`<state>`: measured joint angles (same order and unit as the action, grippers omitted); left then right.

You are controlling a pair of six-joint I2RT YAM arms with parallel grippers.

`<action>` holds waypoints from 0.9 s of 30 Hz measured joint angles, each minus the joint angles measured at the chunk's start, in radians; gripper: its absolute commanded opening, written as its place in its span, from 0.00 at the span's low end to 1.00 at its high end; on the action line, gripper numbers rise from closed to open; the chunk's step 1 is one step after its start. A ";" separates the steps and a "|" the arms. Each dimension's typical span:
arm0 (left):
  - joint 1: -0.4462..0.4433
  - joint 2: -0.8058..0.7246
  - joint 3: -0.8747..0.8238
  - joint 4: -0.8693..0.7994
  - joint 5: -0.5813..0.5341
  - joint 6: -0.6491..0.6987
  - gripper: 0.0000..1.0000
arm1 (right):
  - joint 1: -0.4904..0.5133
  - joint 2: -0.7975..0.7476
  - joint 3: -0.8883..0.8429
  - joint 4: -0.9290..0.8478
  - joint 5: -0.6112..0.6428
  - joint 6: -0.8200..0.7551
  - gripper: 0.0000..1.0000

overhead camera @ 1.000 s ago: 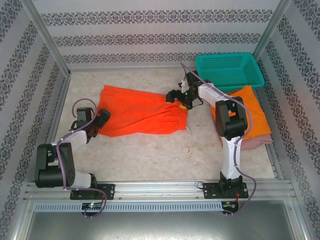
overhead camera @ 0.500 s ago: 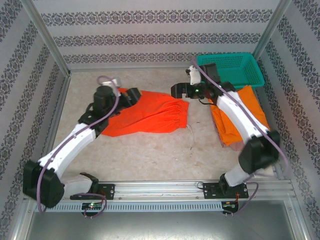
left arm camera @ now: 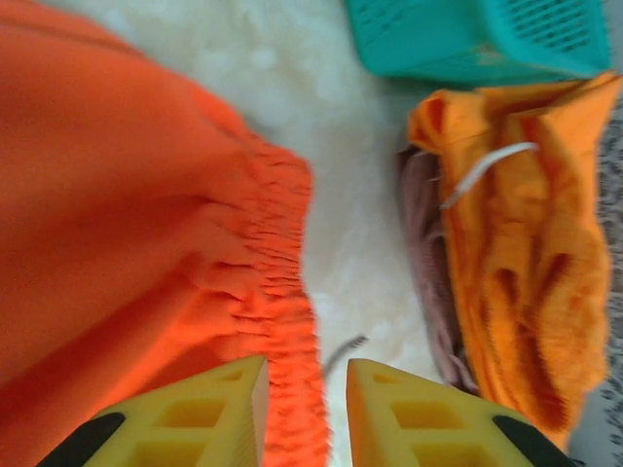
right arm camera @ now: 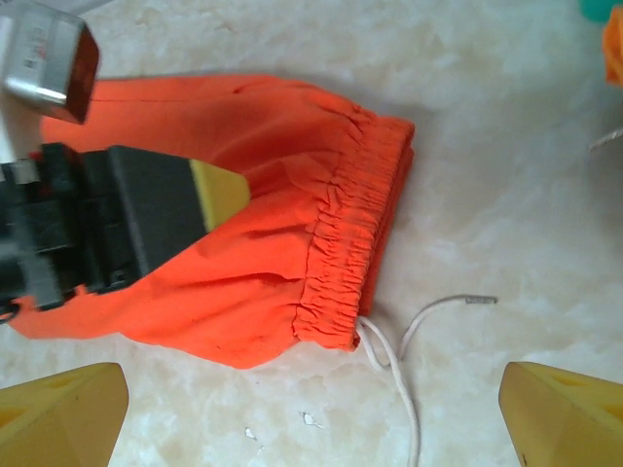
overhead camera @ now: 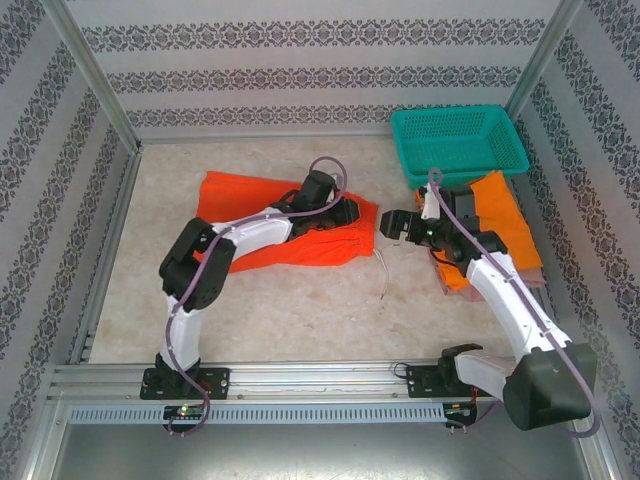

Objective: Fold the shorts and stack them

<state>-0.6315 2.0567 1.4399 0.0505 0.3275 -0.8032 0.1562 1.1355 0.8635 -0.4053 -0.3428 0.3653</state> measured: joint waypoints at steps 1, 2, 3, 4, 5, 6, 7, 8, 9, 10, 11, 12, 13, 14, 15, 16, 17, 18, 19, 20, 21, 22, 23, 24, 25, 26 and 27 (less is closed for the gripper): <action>0.000 0.026 0.003 -0.002 -0.009 0.000 0.26 | -0.006 0.014 -0.005 0.007 -0.014 0.013 0.93; 0.002 0.044 0.003 -0.011 -0.016 -0.002 0.25 | -0.011 0.036 -0.005 0.020 -0.030 0.027 0.91; 0.005 0.057 0.002 -0.014 -0.021 -0.003 0.25 | -0.016 0.059 -0.003 0.034 -0.044 0.036 0.89; 0.005 0.068 -0.006 -0.013 -0.026 -0.006 0.24 | -0.018 0.095 0.002 0.048 -0.063 0.052 0.89; 0.007 0.075 -0.022 -0.010 -0.029 -0.012 0.24 | -0.023 0.134 0.009 0.058 -0.080 0.062 0.88; 0.010 0.076 -0.040 -0.006 -0.032 -0.017 0.23 | -0.023 0.172 0.018 0.065 -0.097 0.072 0.87; 0.012 0.076 -0.066 -0.001 -0.036 -0.021 0.23 | -0.024 0.221 0.029 0.073 -0.114 0.085 0.87; 0.016 0.076 -0.092 0.006 -0.040 -0.025 0.23 | -0.023 0.270 0.040 0.082 -0.130 0.101 0.85; 0.019 0.073 -0.111 0.033 -0.039 -0.028 0.23 | -0.023 0.305 0.048 0.090 -0.141 0.109 0.84; 0.022 0.065 -0.124 0.042 -0.045 -0.031 0.23 | -0.023 0.344 0.057 0.098 -0.151 0.123 0.84; 0.025 0.061 -0.139 0.057 -0.044 -0.034 0.22 | -0.023 0.375 0.064 0.106 -0.161 0.134 0.83; 0.025 0.055 -0.154 0.072 -0.045 -0.037 0.22 | -0.023 0.406 0.072 0.113 -0.171 0.148 0.82; 0.025 0.049 -0.166 0.085 -0.048 -0.040 0.22 | -0.023 0.429 0.079 0.122 -0.179 0.159 0.81; 0.025 0.043 -0.180 0.097 -0.049 -0.040 0.22 | -0.023 0.455 0.088 0.133 -0.187 0.174 0.81; 0.025 0.037 -0.192 0.106 -0.051 -0.043 0.22 | -0.023 0.480 0.097 0.145 -0.198 0.185 0.81; 0.025 0.034 -0.200 0.113 -0.052 -0.043 0.22 | -0.021 0.504 0.108 0.155 -0.206 0.196 0.80; 0.025 0.031 -0.207 0.120 -0.053 -0.044 0.22 | -0.021 0.529 0.118 0.167 -0.212 0.207 0.79; 0.025 0.030 -0.211 0.124 -0.054 -0.044 0.22 | -0.021 0.555 0.129 0.180 -0.220 0.216 0.78; 0.025 0.029 -0.213 0.127 -0.055 -0.044 0.22 | -0.020 0.574 0.136 0.189 -0.226 0.222 0.77; 0.025 0.029 -0.214 0.131 -0.055 -0.044 0.21 | -0.016 0.595 0.143 0.201 -0.230 0.233 0.75; 0.025 0.029 -0.215 0.132 -0.055 -0.044 0.21 | -0.015 0.615 0.149 0.212 -0.235 0.242 0.74; 0.025 0.029 -0.215 0.132 -0.055 -0.044 0.21 | -0.014 0.628 0.152 0.220 -0.239 0.247 0.74; 0.025 0.029 -0.215 0.132 -0.056 -0.044 0.21 | -0.013 0.642 0.155 0.228 -0.246 0.256 0.73; 0.025 0.029 -0.215 0.132 -0.056 -0.044 0.21 | -0.010 0.655 0.157 0.237 -0.249 0.263 0.72; 0.025 0.029 -0.215 0.132 -0.056 -0.044 0.21 | -0.007 0.663 0.158 0.243 -0.251 0.267 0.71; 0.025 0.029 -0.215 0.132 -0.056 -0.044 0.21 | -0.003 0.672 0.158 0.248 -0.252 0.274 0.71; 0.025 0.029 -0.215 0.132 -0.056 -0.044 0.21 | 0.001 0.679 0.159 0.251 -0.253 0.278 0.70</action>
<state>-0.6064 2.0857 1.2247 0.1829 0.2718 -0.8474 0.1570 1.8141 1.0229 -0.1543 -0.5957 0.6430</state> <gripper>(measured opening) 0.212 0.713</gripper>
